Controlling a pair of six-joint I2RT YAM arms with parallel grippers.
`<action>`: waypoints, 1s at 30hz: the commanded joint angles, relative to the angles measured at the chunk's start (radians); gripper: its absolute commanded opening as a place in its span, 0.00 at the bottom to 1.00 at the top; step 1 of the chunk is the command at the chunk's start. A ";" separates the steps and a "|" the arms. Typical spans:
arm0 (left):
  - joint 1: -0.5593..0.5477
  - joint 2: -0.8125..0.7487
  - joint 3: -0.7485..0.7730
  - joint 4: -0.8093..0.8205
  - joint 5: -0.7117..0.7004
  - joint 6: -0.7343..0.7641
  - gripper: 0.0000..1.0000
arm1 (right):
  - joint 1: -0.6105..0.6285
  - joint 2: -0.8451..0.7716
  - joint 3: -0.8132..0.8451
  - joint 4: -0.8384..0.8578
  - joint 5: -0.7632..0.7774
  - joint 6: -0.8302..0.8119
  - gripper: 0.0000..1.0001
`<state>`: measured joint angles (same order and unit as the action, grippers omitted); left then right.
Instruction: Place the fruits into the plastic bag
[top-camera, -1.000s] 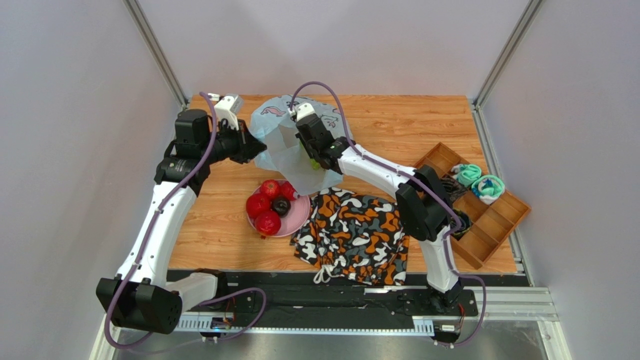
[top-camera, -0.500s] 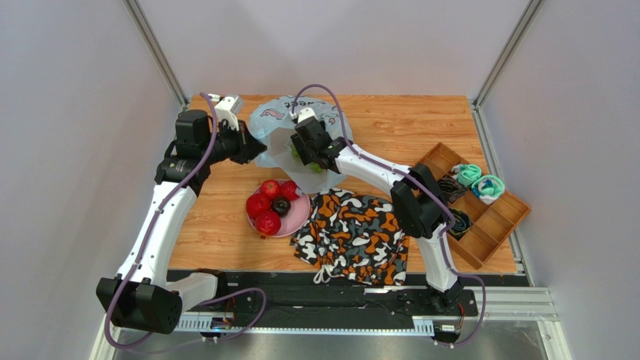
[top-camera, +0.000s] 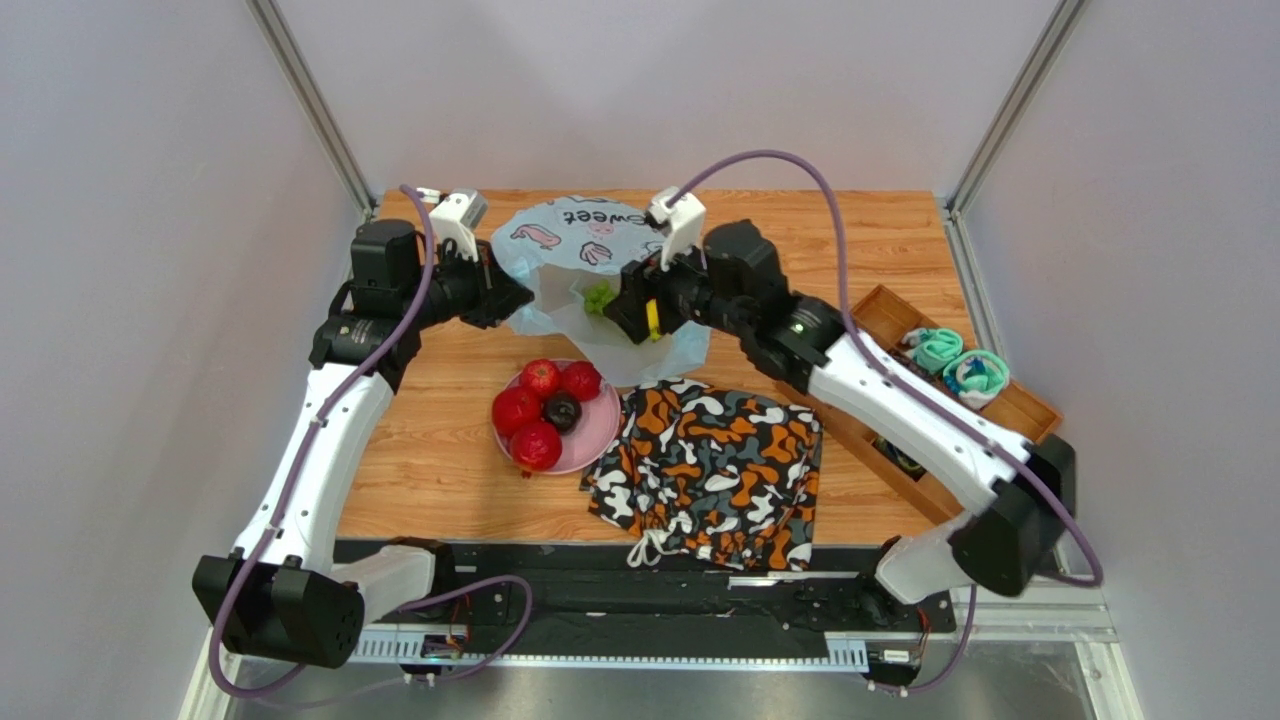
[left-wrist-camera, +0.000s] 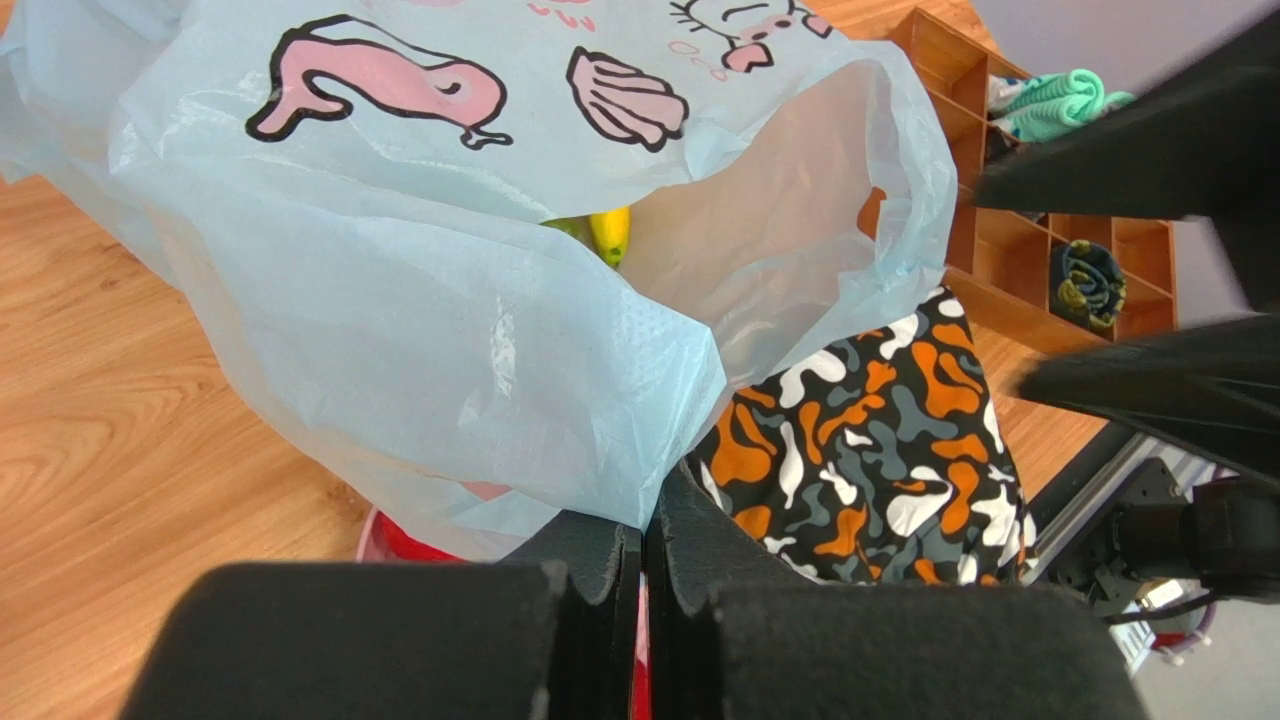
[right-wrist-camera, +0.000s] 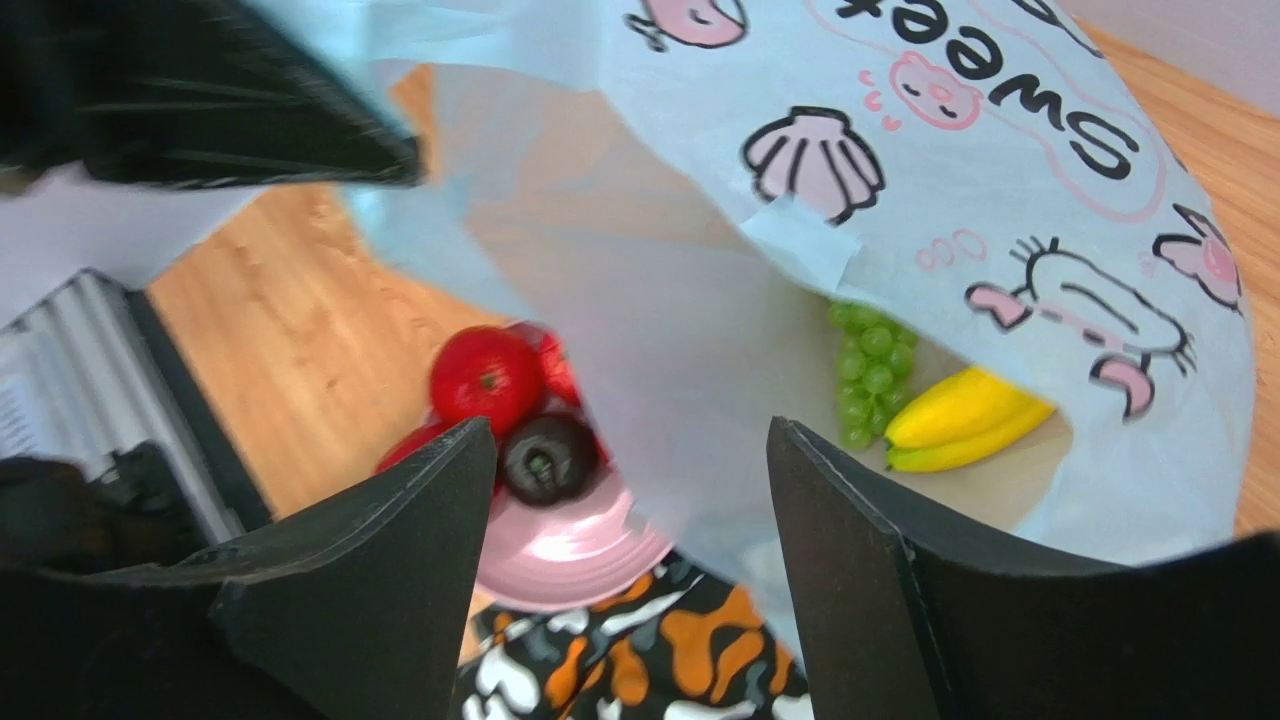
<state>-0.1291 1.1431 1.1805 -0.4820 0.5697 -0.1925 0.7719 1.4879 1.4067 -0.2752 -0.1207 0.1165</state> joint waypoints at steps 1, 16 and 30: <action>0.005 -0.013 0.002 0.023 0.007 0.007 0.00 | 0.003 -0.138 -0.127 -0.047 0.041 0.055 0.72; 0.005 -0.017 0.002 0.020 0.001 0.008 0.00 | -0.115 -0.267 -0.390 -0.138 0.167 0.163 0.71; 0.005 -0.011 0.002 0.020 -0.007 0.011 0.00 | -0.178 -0.084 -0.422 0.122 -0.079 0.120 0.58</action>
<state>-0.1291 1.1431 1.1805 -0.4824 0.5652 -0.1921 0.6109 1.3598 0.9783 -0.2764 -0.1532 0.2619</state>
